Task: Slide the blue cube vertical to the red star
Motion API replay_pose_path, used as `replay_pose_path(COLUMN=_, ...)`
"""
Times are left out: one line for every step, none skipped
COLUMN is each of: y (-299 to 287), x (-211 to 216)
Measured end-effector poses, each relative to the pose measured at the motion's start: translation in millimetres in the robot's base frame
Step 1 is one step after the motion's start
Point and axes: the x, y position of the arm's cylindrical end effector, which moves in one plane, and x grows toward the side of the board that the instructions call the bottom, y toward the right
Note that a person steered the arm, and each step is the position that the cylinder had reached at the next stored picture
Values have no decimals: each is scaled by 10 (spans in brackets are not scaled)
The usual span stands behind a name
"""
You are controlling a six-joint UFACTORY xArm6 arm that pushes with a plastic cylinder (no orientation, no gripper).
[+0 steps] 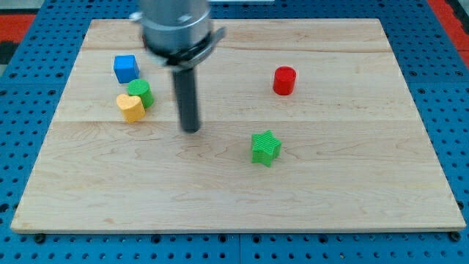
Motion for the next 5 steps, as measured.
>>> replay_pose_path(y=-740, x=121)
replay_pose_path(y=-1604, x=136)
replay_pose_path(y=-2047, x=104)
replay_pose_path(y=-2014, x=-449)
replay_pose_path(y=-1695, x=-1049)
